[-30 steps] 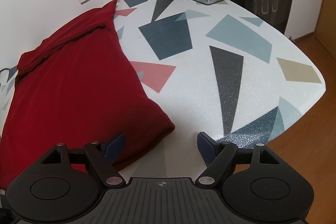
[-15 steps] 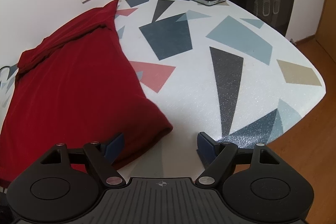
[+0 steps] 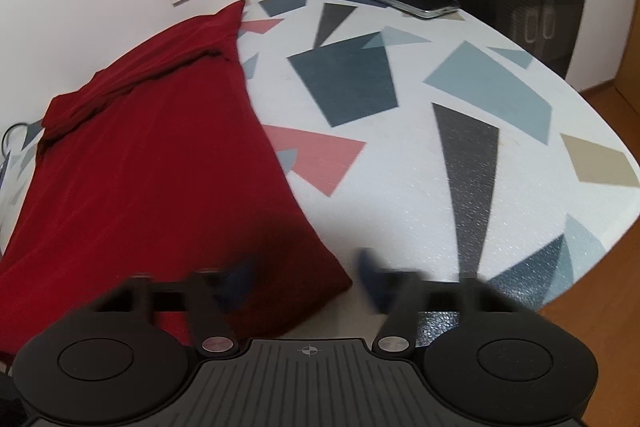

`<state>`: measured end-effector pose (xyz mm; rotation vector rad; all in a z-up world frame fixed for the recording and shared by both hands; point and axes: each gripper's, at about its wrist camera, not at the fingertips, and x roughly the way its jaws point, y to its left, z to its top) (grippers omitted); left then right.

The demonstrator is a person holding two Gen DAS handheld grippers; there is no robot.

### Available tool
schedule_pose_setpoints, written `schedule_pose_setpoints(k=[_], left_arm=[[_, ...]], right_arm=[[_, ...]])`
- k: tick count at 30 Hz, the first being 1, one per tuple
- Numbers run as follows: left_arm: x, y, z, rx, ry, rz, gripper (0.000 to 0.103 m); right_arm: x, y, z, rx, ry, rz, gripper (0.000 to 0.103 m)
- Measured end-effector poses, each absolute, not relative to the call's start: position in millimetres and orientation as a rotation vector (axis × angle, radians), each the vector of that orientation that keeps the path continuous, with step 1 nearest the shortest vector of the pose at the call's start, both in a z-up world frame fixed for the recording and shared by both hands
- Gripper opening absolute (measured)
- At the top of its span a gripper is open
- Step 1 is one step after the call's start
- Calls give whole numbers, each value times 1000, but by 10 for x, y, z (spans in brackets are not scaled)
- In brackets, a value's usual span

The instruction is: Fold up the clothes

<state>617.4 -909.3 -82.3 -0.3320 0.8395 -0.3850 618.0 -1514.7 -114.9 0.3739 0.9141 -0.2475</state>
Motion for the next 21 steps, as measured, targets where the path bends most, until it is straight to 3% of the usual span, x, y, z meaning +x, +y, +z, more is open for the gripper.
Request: schedule_pose_setpoints(k=[5, 12, 14, 16, 21], left_arm=[[6082, -9050, -762, -315, 819, -377, 9], [6018, -9053, -969, -254, 958, -387, 13], [6026, -9083, -958, -221, 1008, -391, 25], [6033, -9072, -912, -215, 1039, -408, 64], [6074, -9023, -712, -275, 1033, -477, 71]], right_arm=[[6011, -15013, -868, 229, 907, -248, 10], [5979, -14993, -1117, 268, 1021, -251, 11], [5976, -14992, -1138, 276, 1018, -256, 16], [5967, -15001, -1128, 270, 1013, -252, 27], [5942, -15072, -1068, 308, 961, -253, 48]])
